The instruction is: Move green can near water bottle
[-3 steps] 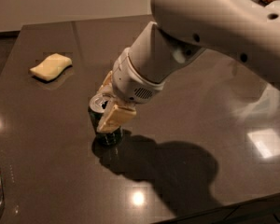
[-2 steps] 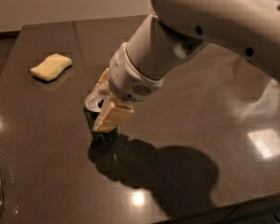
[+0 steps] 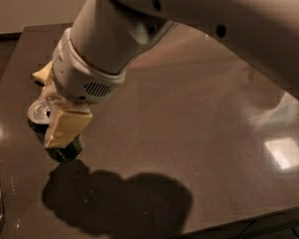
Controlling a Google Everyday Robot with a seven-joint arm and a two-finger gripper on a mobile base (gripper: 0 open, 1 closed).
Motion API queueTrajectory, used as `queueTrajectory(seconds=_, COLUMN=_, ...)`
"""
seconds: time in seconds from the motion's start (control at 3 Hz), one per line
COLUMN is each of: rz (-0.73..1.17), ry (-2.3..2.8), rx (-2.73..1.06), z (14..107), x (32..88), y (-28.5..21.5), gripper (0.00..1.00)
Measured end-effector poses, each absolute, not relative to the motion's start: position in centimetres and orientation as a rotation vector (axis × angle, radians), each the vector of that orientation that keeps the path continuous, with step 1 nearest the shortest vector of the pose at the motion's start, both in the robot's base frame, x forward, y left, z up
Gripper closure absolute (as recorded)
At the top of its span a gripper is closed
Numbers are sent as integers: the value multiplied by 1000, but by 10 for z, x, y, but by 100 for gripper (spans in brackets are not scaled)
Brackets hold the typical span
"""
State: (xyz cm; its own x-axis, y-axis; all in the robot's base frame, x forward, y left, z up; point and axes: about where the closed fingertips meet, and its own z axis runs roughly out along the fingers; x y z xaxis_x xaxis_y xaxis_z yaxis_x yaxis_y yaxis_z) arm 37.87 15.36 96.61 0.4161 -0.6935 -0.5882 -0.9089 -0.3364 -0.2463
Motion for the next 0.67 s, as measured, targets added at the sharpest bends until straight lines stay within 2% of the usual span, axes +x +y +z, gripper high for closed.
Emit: queueTrajectory(seconds=0.67, rz=528, ry=1238, rx=-2251, z=962, x=360, y=207, gripper=100)
